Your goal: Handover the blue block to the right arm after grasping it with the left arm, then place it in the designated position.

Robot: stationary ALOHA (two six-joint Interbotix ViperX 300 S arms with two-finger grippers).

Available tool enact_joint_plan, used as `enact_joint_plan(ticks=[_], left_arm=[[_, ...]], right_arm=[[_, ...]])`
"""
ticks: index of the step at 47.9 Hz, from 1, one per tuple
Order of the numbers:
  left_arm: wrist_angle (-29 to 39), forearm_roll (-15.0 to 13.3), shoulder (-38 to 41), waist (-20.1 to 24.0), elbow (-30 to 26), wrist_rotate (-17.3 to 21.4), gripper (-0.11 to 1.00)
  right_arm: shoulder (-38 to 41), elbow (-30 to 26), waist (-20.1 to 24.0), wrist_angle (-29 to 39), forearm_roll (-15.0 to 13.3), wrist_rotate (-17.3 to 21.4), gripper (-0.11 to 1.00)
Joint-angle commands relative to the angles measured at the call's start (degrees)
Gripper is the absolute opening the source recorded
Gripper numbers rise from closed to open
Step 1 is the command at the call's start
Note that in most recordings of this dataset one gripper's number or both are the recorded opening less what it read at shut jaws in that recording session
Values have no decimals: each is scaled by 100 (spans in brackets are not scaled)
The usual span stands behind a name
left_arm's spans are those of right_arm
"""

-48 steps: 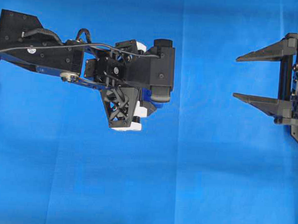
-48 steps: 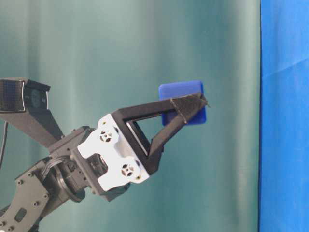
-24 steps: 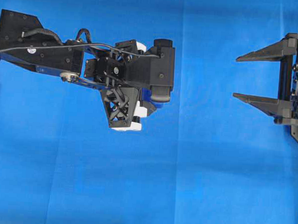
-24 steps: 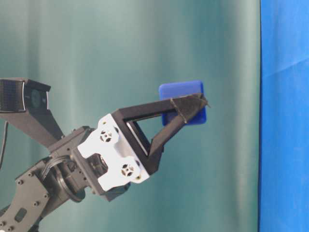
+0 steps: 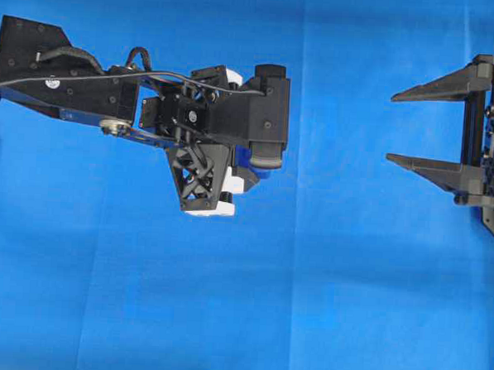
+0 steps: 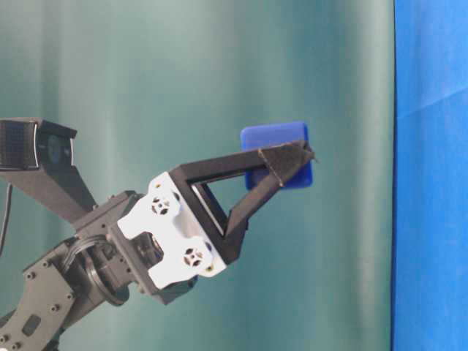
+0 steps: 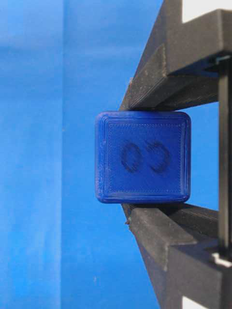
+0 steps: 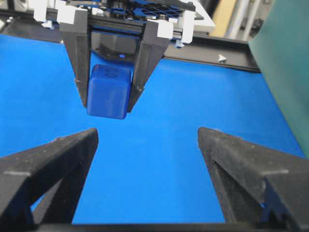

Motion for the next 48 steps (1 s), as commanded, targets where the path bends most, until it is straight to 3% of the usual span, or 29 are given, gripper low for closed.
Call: enact_joint_plan(ticks=[1, 13, 32, 48], left_arm=[[-97, 18, -272, 9, -79, -9, 45], [-914, 26, -694, 18, 404, -9, 45], [-3595, 26, -1670, 26, 1881, 18, 45], [-4983, 0, -2127, 18, 2707, 18, 45]], right_arm=[[26, -123, -9, -35, 0, 0, 97], [26, -123, 0, -26, -9, 0, 97], [35, -176, 0, -44, 0, 0, 97], [35, -185, -9, -44, 0, 0, 97]])
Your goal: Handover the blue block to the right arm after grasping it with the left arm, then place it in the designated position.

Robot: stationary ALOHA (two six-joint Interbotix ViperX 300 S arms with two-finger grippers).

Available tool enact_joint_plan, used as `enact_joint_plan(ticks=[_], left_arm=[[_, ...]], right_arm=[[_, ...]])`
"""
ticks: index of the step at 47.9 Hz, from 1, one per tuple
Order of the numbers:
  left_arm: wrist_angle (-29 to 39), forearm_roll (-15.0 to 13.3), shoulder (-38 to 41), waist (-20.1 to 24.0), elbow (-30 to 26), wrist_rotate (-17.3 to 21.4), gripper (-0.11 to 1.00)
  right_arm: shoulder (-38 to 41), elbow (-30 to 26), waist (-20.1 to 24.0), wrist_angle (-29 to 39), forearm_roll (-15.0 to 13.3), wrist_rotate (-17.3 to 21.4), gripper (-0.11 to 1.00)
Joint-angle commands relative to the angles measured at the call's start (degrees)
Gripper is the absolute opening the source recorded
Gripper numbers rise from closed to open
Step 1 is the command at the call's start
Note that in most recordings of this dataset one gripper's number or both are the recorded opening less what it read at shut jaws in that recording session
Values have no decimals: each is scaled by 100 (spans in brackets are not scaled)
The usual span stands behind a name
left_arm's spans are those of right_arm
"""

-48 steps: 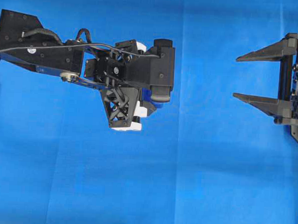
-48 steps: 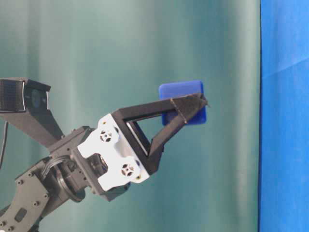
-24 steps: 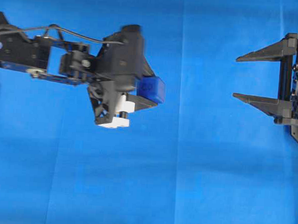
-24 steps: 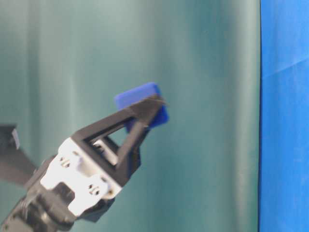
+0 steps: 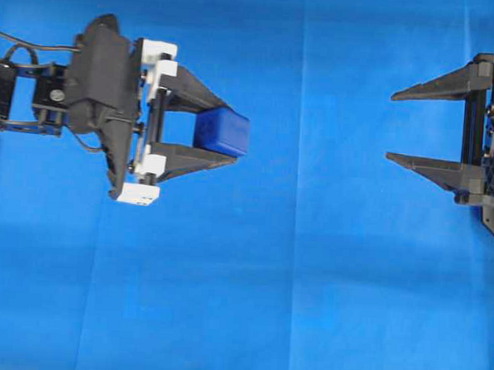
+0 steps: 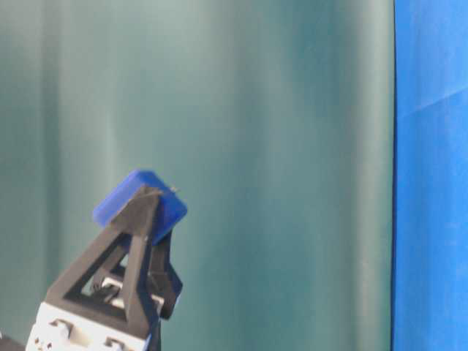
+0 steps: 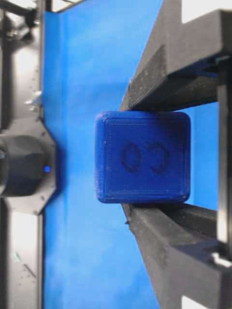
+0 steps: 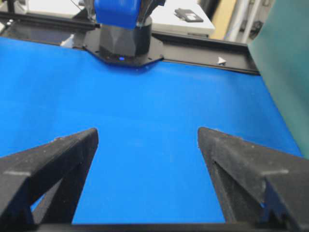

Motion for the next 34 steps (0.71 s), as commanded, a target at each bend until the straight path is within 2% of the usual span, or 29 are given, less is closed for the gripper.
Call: enact_joint_plan(ticks=[1, 24, 29, 34], left_arm=[[-264, 0, -167, 0, 18, 0, 45], [-281, -18, -176, 9, 53, -26, 45], [-281, -18, -176, 0, 44, -26, 45], [-281, -26, -176, 0, 44, -26, 45]], right_arm=[[26, -167, -9, -35, -9, 0, 97], [35, -167, -9, -18, -26, -35, 97], [35, -193, -9, 0, -202, -62, 97], [26, -290, 0, 167, -492, -132, 97]])
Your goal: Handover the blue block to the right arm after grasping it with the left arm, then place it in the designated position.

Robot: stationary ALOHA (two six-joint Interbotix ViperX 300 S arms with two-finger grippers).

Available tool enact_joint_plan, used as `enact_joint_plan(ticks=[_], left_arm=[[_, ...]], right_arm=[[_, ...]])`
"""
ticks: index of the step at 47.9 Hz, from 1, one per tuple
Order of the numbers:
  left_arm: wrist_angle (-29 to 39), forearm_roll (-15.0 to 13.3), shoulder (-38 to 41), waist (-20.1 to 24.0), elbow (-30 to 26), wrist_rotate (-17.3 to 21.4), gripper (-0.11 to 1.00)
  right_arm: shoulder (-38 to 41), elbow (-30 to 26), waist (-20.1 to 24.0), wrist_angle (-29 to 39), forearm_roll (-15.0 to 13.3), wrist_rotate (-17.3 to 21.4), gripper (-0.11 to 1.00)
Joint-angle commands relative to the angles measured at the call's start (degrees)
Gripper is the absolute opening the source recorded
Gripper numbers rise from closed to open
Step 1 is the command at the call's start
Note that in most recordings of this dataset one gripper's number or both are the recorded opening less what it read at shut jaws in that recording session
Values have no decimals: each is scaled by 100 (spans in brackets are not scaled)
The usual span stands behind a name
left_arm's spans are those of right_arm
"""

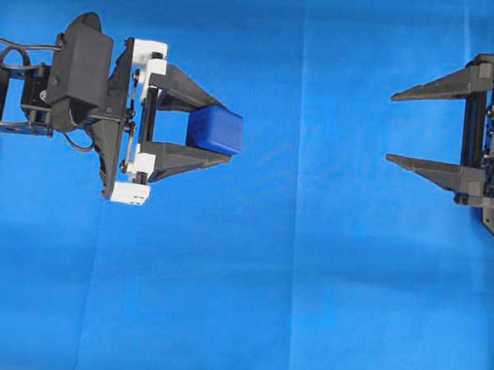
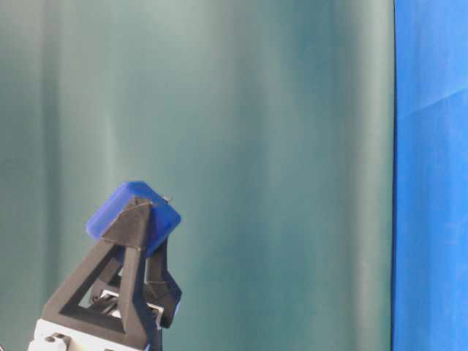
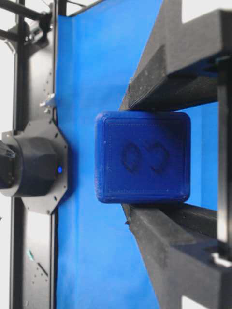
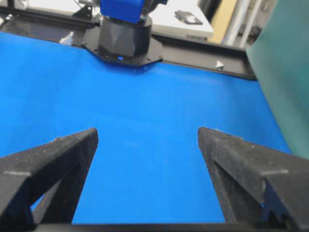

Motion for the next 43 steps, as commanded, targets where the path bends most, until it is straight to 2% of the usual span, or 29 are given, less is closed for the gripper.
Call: enact_joint_plan(ticks=[1, 5, 17, 30, 43], left_arm=[[-53, -9, -114, 0, -70, -9, 45], [-53, -18, -114, 9, -70, -9, 45], [-62, -26, -114, 0, -70, -26, 45], [-88, -26, -105, 0, -88, -35, 45], [-97, -26, -105, 0, -88, -35, 45]], right_arm=[[26, -255, 0, 132, -246, -88, 97], [18, -378, -9, 334, -492, -246, 97], [35, -694, 0, 782, -1564, -1002, 95], [44, -756, 0, 738, -2883, -1986, 95], [88, -747, 18, 519, -4017, -2637, 95]])
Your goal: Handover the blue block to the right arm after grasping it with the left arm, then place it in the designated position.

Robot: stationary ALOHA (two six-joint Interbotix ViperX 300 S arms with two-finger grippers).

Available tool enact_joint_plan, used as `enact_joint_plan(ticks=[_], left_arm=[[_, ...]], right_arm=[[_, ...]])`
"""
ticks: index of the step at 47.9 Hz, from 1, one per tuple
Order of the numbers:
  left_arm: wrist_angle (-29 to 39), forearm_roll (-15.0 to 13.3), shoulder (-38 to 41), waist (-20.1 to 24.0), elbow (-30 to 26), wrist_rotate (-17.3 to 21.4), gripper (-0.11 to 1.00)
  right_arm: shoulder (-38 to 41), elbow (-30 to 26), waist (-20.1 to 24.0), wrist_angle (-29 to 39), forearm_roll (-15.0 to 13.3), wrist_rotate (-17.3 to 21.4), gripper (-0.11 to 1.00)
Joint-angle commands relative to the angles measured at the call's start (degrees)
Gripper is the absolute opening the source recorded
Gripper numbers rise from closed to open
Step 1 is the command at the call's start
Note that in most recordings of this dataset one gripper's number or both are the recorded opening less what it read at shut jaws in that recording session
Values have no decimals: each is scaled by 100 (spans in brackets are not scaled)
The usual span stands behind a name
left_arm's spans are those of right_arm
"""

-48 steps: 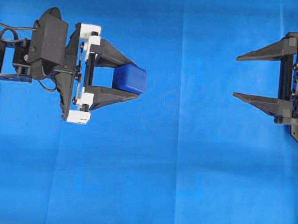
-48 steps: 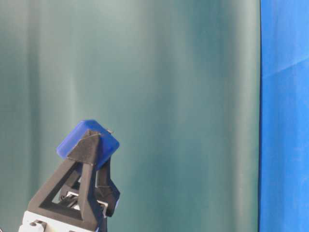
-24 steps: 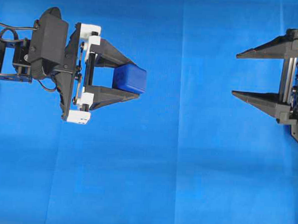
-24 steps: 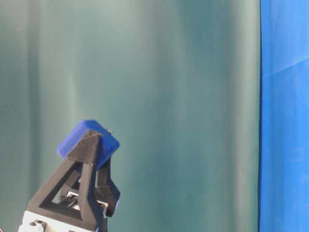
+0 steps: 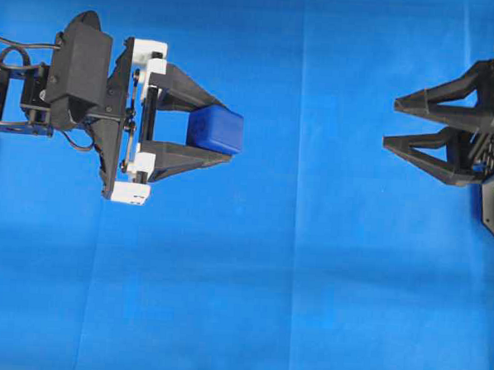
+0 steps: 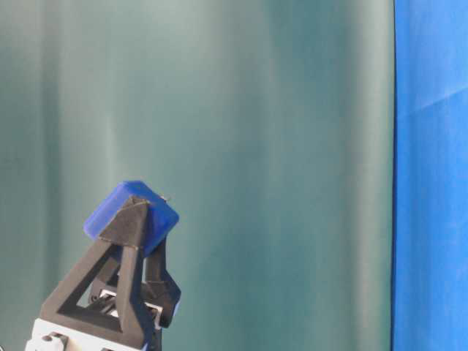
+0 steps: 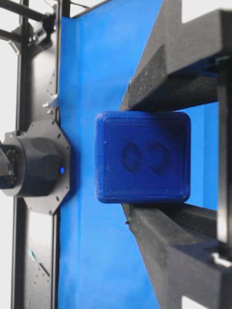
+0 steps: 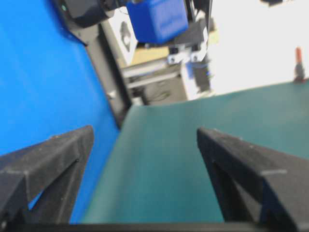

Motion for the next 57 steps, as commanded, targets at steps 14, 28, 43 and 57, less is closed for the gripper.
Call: enact_joint_plan(ticks=[14, 28, 43, 57], left_arm=[[-62, -9, -105, 9, -97, -26, 45], [-62, -9, -105, 9, -88, -35, 45], [-62, -9, -105, 9, -88, -35, 45], [-62, -9, -105, 9, -88, -44, 45]], right_arm=[[132, -141, 53, -123, -949, -229, 95], [149, -141, 44, -123, -1020, -229, 95], [141, -141, 53, -141, -1011, -220, 95], [149, -132, 62, -149, -1011, -229, 95]])
